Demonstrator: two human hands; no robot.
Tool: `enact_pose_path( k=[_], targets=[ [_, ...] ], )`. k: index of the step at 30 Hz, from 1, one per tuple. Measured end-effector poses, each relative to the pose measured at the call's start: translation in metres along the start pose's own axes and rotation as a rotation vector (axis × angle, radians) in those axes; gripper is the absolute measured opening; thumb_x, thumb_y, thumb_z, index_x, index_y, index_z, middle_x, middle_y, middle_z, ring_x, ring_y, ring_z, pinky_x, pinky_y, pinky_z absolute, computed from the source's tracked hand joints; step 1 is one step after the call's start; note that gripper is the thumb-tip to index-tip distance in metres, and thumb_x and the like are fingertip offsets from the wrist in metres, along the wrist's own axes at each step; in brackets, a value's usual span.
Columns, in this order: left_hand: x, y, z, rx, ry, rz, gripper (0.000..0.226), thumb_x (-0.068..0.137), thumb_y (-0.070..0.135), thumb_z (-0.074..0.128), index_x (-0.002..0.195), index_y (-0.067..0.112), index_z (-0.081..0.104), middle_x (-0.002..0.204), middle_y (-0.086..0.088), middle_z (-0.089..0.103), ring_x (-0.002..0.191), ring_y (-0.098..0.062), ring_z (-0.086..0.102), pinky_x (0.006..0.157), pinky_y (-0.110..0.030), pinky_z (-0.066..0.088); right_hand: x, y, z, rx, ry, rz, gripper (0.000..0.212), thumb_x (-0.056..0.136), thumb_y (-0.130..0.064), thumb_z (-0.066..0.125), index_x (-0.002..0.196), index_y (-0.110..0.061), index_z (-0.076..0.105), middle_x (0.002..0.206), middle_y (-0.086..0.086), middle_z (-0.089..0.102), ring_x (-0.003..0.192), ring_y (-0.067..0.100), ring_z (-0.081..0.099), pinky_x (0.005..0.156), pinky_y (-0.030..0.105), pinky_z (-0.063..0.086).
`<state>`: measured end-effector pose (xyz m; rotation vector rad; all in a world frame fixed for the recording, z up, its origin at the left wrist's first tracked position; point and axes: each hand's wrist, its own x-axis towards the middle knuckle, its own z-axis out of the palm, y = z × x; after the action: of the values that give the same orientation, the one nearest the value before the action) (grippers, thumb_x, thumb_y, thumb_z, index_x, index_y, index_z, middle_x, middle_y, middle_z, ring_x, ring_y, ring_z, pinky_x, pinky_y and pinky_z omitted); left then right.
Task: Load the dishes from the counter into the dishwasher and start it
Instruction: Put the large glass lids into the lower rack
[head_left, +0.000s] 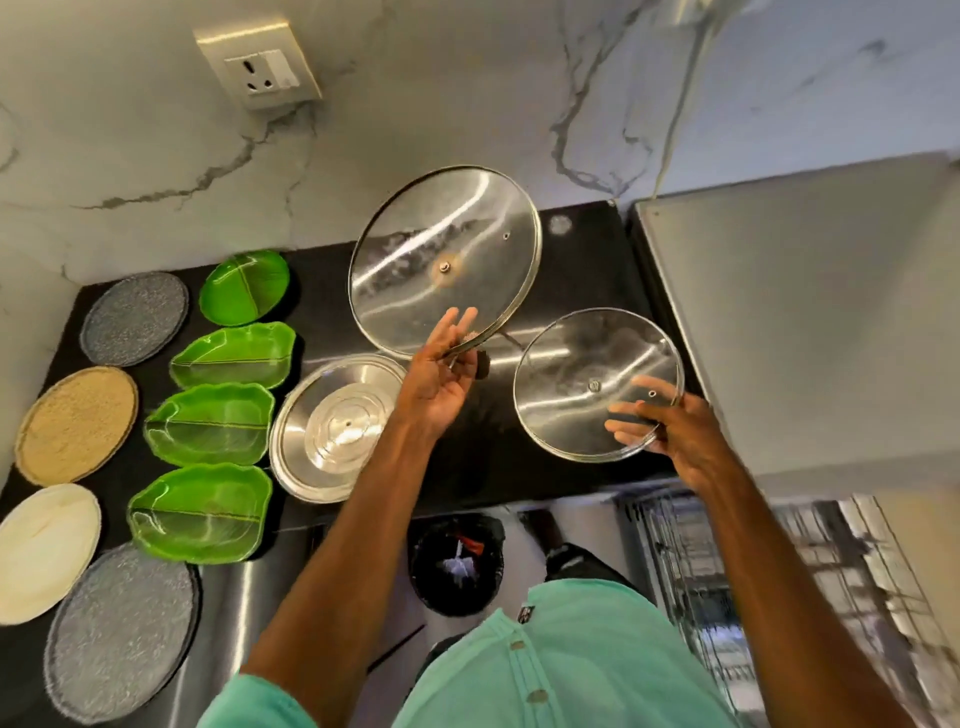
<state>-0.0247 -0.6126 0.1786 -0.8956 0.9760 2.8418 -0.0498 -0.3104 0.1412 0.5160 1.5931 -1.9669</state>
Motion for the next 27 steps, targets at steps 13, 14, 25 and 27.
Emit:
enact_pose_path(
  k=[13,14,25,27],
  targets=[
    [-0.179,-0.140,-0.042,0.287,-0.398,-0.261,0.046,0.106,0.007,0.038,0.150,0.019,0.043,0.149,-0.001,0.053,0.134,-0.016,0.054,0.100,-0.027,0.052,-0.249,0.124,-0.100,0.282,0.447,-0.138,0.029,0.083,0.013,0.064,0.102,-0.008,0.069,0.077,0.009,0.076,0.059,0.023,0.074,0.051,0.030,0.060],
    [-0.184,-0.154,-0.042,0.312,-0.401,-0.283,0.045,0.106,0.007,0.037,0.149,0.019,0.044,0.149,-0.002,0.053,0.133,-0.016,0.054,0.100,-0.027,0.053,-0.262,0.134,-0.115,0.298,0.477,-0.133,0.032,0.083,0.012,0.065,0.106,-0.009,0.070,0.079,0.009,0.077,0.061,0.024,0.074,0.053,0.031,0.061],
    [-0.207,-0.310,0.005,0.474,-0.475,-0.614,0.045,0.102,0.005,0.041,0.146,0.013,0.047,0.146,-0.006,0.056,0.128,-0.022,0.060,0.084,-0.027,0.059,-0.326,0.201,-0.271,0.341,0.825,-0.049,0.038,0.084,0.006,0.068,0.116,-0.012,0.073,0.098,0.027,0.074,0.080,0.044,0.074,0.063,0.040,0.064],
    [-0.206,-0.345,0.015,0.502,-0.476,-0.662,0.046,0.100,0.006,0.044,0.146,0.012,0.047,0.146,-0.008,0.056,0.129,-0.023,0.059,0.086,-0.029,0.059,-0.325,0.209,-0.308,0.358,0.858,-0.014,0.040,0.084,0.007,0.067,0.118,-0.012,0.072,0.100,0.027,0.074,0.084,0.046,0.073,0.066,0.042,0.064]
  ],
)
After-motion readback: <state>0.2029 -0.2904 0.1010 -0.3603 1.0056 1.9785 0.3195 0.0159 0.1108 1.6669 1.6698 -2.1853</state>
